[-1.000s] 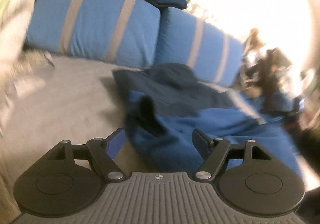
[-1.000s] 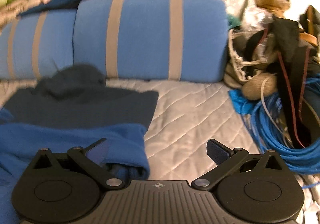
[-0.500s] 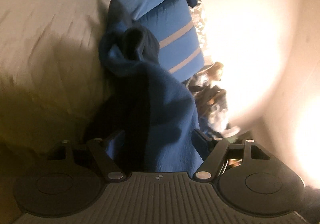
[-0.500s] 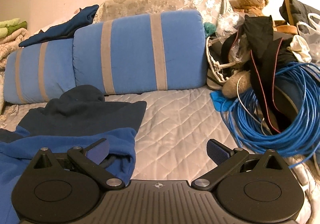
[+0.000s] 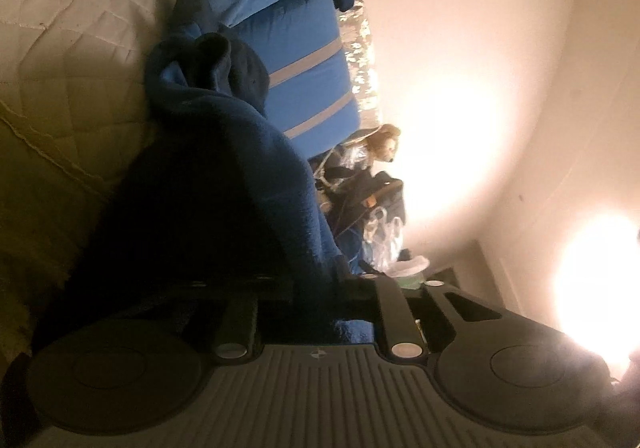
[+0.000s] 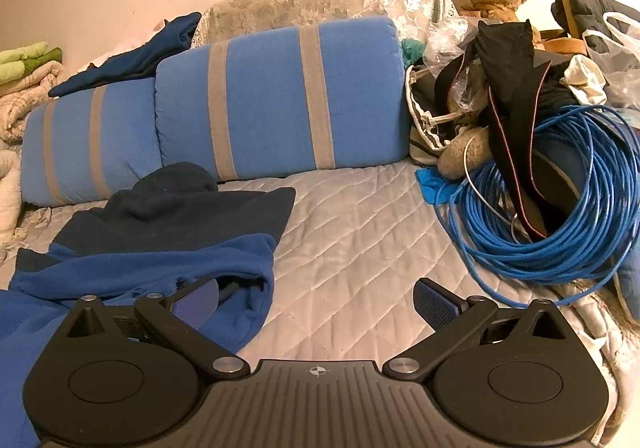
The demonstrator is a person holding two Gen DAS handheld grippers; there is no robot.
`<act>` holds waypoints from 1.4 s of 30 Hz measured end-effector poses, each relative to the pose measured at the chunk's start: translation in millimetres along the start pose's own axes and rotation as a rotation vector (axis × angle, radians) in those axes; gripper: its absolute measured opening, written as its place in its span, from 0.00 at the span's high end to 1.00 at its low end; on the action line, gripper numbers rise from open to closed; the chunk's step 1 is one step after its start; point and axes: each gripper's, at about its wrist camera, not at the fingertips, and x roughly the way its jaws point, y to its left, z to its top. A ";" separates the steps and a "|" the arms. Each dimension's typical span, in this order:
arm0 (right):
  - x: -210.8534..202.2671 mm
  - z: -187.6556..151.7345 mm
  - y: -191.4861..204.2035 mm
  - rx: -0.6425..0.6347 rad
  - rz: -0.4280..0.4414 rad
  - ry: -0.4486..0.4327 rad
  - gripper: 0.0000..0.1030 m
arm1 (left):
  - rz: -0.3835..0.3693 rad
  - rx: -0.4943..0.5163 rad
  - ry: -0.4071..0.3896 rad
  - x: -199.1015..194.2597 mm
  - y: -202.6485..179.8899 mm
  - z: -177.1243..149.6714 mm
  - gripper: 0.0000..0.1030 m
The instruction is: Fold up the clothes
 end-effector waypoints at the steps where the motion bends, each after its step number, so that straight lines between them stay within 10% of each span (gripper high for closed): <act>1: -2.4 -0.7 -0.5 0.005 0.005 0.000 0.00 | 0.023 0.011 -0.009 -0.9 -5.5 0.8 0.85; 11: -11.9 -25.4 -13.6 0.139 0.337 0.157 0.03 | 0.307 0.070 -0.142 -10.2 -40.2 22.2 0.86; 20: 12.1 -99.1 -29.9 0.358 0.723 0.298 0.11 | 0.366 0.070 -0.164 -5.0 -36.0 33.0 0.86; 25: 25.2 -145.3 -36.2 0.513 0.897 0.314 0.32 | 0.374 0.081 -0.171 -11.3 -38.3 24.9 0.86; 30: 6.8 -158.0 -32.0 0.534 0.944 0.289 0.47 | 0.358 0.076 -0.175 -13.5 -38.3 23.3 0.86; 36: -27.1 -156.2 -31.9 0.533 0.920 0.227 0.90 | 0.317 0.129 -0.187 -15.8 -64.3 15.8 0.86; 42: -76.5 -103.8 -37.7 0.547 0.919 -0.017 0.92 | 0.268 0.180 -0.211 -8.6 -93.9 12.2 0.86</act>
